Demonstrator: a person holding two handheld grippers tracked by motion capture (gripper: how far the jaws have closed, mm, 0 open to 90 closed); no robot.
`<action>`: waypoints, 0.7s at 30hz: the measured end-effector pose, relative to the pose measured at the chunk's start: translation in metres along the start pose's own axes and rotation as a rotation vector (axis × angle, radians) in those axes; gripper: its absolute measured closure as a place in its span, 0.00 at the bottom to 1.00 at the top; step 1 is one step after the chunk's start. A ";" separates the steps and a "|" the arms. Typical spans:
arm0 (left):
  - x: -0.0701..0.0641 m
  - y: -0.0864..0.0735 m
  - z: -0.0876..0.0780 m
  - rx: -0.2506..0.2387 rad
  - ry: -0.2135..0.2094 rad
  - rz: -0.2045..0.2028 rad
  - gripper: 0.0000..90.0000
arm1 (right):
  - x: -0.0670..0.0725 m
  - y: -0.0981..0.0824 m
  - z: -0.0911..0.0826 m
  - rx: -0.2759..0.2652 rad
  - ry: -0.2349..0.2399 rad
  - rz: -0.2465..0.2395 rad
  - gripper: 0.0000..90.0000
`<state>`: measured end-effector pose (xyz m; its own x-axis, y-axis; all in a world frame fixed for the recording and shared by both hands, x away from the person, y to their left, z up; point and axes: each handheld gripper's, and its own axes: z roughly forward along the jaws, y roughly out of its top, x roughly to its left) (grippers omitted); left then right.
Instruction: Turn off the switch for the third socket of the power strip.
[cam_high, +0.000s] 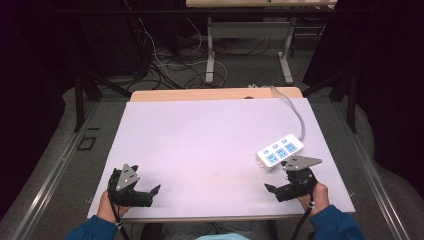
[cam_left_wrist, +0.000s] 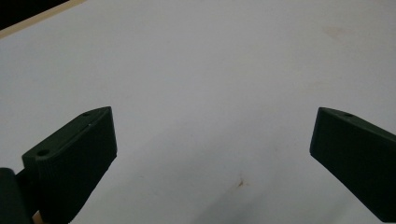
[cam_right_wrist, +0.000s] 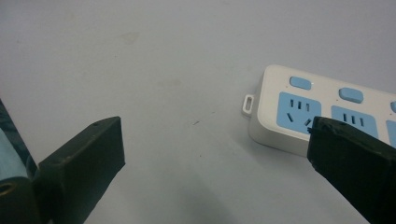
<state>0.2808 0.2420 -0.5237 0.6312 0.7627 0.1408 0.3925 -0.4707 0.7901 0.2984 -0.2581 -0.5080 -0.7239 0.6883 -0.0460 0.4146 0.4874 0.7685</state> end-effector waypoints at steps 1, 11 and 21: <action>0.000 0.000 0.000 0.002 -0.001 0.000 0.01 | -0.001 0.001 0.001 -0.011 -0.003 -0.004 0.04; 0.000 0.000 0.000 0.005 -0.002 -0.001 0.00 | -0.010 0.008 0.004 -0.005 -0.013 0.013 0.03; 0.000 0.000 0.000 0.007 0.005 0.000 0.00 | -0.025 0.020 0.011 -0.002 -0.038 0.033 0.02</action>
<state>0.2809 0.2424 -0.5238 0.6281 0.7649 0.1432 0.3975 -0.4735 0.7860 0.3304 -0.2597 -0.4988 -0.6879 0.7244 -0.0447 0.4373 0.4629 0.7710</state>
